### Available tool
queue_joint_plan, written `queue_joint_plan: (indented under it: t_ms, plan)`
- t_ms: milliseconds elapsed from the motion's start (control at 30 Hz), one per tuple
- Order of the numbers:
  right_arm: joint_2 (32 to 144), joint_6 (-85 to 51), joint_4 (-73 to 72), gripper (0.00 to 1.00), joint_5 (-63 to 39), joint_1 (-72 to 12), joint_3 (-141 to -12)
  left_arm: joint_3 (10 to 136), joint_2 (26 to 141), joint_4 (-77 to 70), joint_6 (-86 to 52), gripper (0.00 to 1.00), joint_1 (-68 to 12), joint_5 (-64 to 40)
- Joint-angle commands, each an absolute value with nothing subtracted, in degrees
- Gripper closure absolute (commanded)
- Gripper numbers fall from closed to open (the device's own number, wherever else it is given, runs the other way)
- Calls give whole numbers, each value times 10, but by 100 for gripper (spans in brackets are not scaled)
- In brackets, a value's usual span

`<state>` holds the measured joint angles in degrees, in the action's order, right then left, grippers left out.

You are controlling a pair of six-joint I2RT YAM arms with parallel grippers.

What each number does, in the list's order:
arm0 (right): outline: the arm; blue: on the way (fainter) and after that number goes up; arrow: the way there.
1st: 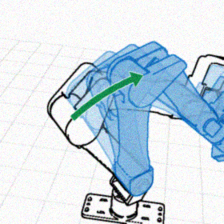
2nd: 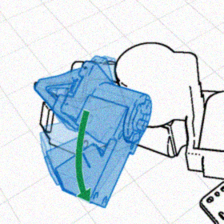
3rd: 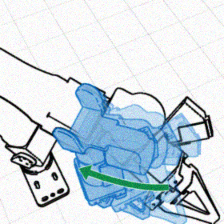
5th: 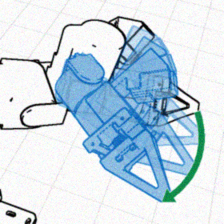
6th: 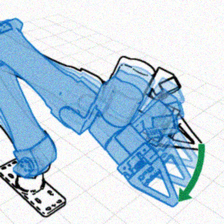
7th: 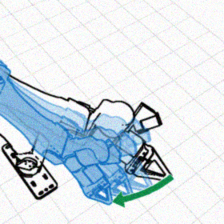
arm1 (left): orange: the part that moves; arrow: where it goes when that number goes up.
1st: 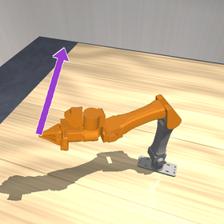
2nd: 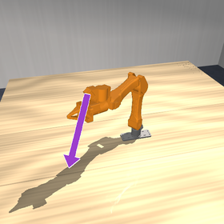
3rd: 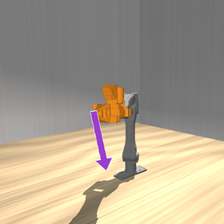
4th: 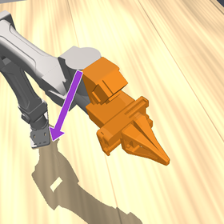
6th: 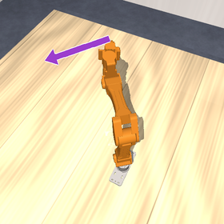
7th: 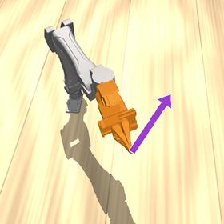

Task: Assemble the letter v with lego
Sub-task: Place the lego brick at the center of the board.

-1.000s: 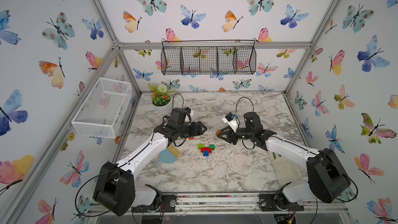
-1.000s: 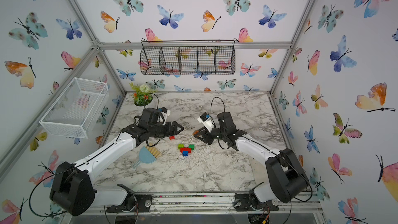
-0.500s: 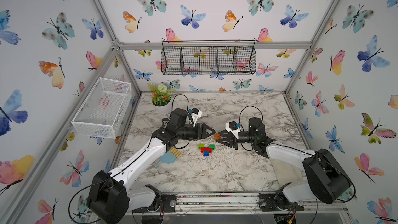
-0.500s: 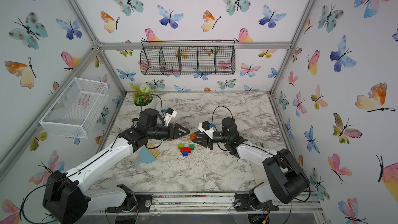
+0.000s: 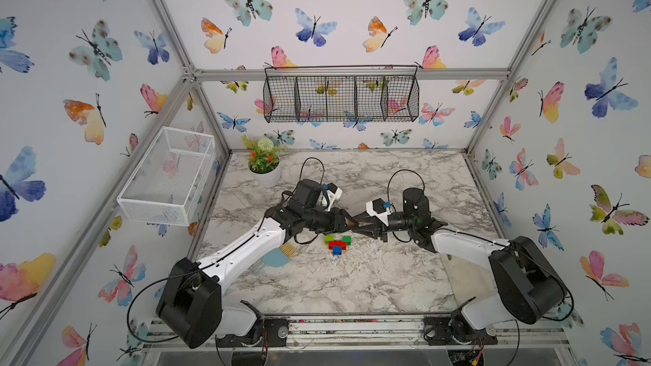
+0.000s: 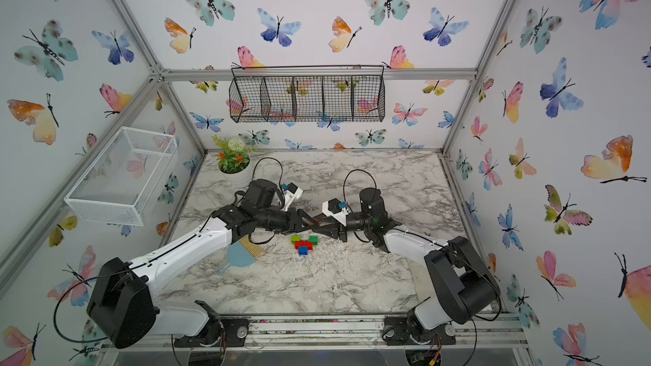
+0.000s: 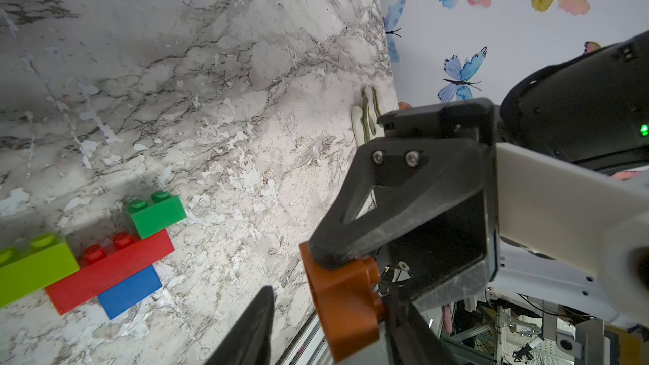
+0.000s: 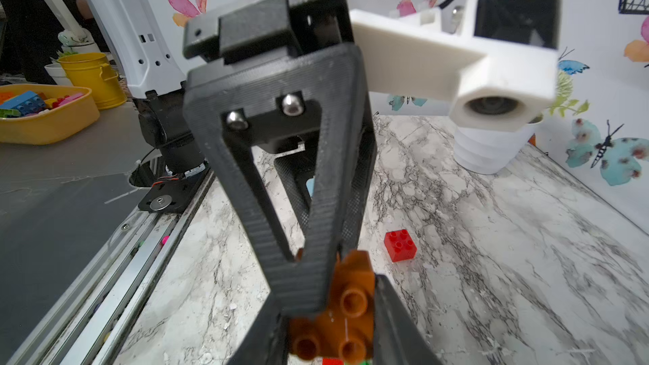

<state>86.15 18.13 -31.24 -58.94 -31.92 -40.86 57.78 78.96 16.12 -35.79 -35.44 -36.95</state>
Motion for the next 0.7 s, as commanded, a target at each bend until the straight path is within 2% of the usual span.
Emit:
queue_joint_plan:
  t_ms: [0, 100, 233, 300, 467, 667]
  plan:
    - [860, 197, -312, 85, -589, -322, -418, 594, 807, 186, -352, 53, -363, -339]
    - [861, 204, -307, 85, -570, -322, -421, 599, 814, 191, -355, 55, -372, -337]
    - [877, 228, -260, 83, -561, -322, -449, 600, 821, 214, -350, 66, -374, -325]
    - [880, 225, -258, 73, -556, -323, -454, 606, 822, 230, -350, 73, -373, -313]
    - [869, 193, -266, 46, -521, -323, -449, 612, 802, 258, -392, 80, -353, -246]
    - [855, 153, -232, 23, -479, -323, -440, 564, 754, 272, -506, 80, -290, -133]
